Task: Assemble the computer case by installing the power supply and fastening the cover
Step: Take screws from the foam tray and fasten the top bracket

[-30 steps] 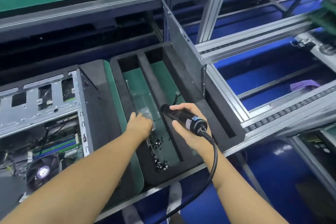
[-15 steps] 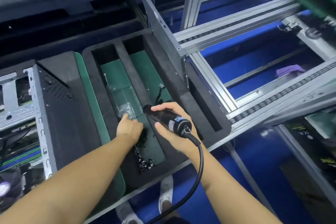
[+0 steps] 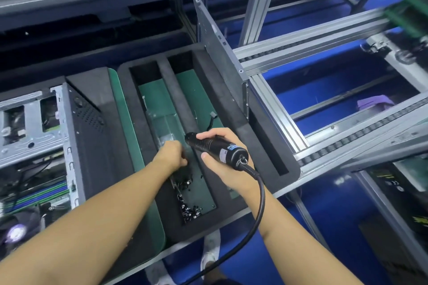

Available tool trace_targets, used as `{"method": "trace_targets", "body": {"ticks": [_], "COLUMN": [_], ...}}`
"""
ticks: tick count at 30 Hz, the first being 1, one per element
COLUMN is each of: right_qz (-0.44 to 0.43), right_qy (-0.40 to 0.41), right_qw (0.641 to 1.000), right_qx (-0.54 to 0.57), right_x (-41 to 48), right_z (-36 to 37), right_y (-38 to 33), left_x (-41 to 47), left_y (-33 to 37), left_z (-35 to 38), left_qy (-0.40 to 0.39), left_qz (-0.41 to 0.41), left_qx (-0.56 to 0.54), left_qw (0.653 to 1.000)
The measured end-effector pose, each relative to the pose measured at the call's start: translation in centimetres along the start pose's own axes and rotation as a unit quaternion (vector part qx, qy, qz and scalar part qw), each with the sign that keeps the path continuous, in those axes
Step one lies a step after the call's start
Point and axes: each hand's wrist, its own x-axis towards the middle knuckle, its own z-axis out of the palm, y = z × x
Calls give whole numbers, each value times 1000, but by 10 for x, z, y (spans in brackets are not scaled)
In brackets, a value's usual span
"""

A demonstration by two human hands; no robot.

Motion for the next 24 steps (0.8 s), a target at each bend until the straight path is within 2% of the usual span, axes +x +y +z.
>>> {"method": "trace_targets", "body": {"ticks": [3,7,11,14,17,20,24], "right_qz": [-2,-16,-55,-74,-97,-112,-96], "right_qy": [15,40,39,55,67,28,-35], "right_qw": [1000,999,995,987,978,971,957], "right_qx": [10,21,68,128,172,207,271], "right_x": [9,26,41,50,56,61,57], "right_z": [8,26,55,84,115,141,176], "right_y": [-14,-44,-87,-115,-140,-155,-169], "left_x": [-8,-29,-72,-108,-138,-160,-183], "left_y": [-12,-35,-58,-82,-112,-142,-177], "left_z": [-43,-97,-134,-142,-140,-137,-133], "left_qy": [33,48,74,136,189,209,206], "left_qz": [-9,-5,71,108,125,120,90], "left_qx": [-134,-288,-456,-520,-538,-554,-617], "left_qw": [990,956,884,837,812,797,754]}}
